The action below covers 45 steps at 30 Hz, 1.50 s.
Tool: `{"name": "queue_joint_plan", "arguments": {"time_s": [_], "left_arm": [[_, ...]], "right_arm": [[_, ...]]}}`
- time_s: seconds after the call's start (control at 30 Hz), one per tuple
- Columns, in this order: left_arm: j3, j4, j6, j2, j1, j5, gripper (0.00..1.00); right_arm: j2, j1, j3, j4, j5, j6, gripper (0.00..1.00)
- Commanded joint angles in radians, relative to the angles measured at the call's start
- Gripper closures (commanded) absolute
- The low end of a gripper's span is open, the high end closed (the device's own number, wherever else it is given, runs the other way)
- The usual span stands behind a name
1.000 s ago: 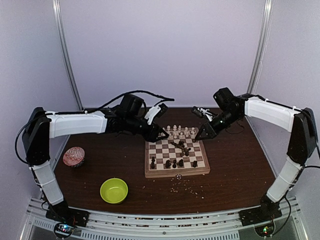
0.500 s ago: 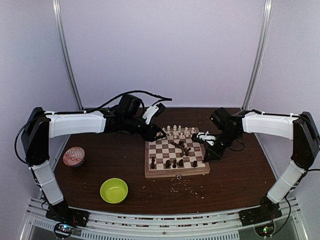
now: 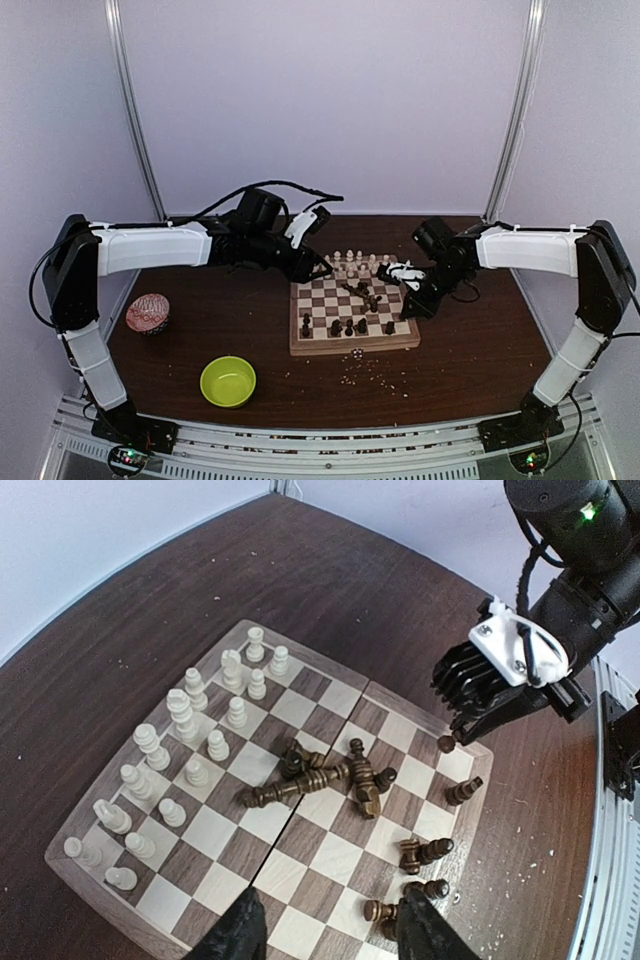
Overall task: Set up the chess pieces on the board
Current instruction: Place the pawn at a7.
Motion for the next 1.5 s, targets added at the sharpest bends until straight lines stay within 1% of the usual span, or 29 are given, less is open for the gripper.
{"name": "queue_joint_plan", "arguments": {"time_s": [0.0, 0.33, 0.6, 0.63, 0.77, 0.87, 1.0, 1.27, 1.47], "left_arm": [[-0.009, 0.032, -0.013, -0.017, 0.007, 0.011, 0.53], [-0.006, 0.039, -0.017, -0.006, 0.007, 0.02, 0.53], [-0.006, 0.042, -0.023, 0.006, 0.005, 0.028, 0.52], [-0.005, 0.042, -0.025, 0.01, 0.005, 0.031, 0.52], [0.005, 0.029, -0.024, 0.025, -0.004, 0.024, 0.52], [0.045, -0.038, 0.036, 0.05, -0.025, -0.016, 0.53], [0.115, -0.118, 0.135, 0.099, -0.038, -0.026, 0.54], [0.283, -0.224, 0.386, 0.262, -0.032, 0.061, 0.57], [0.413, -0.305, 0.503, 0.365, -0.014, 0.12, 0.55]], "right_arm": [[0.01, 0.011, 0.012, 0.03, 0.024, 0.017, 0.9], [0.036, 0.017, 0.017, 0.038, 0.024, 0.02, 0.89], [0.049, 0.019, 0.019, 0.056, 0.026, 0.029, 0.86], [0.05, 0.019, 0.019, 0.055, 0.026, 0.029, 0.86], [0.04, 0.019, 0.025, 0.051, 0.022, 0.042, 0.77], [0.002, 0.017, 0.029, 0.042, 0.011, 0.06, 0.7], [-0.055, -0.009, 0.051, 0.01, -0.043, 0.069, 0.67], [-0.046, -0.047, 0.113, -0.019, -0.097, 0.08, 0.67], [-0.075, -0.06, 0.06, -0.007, -0.119, 0.092, 0.67]]}}
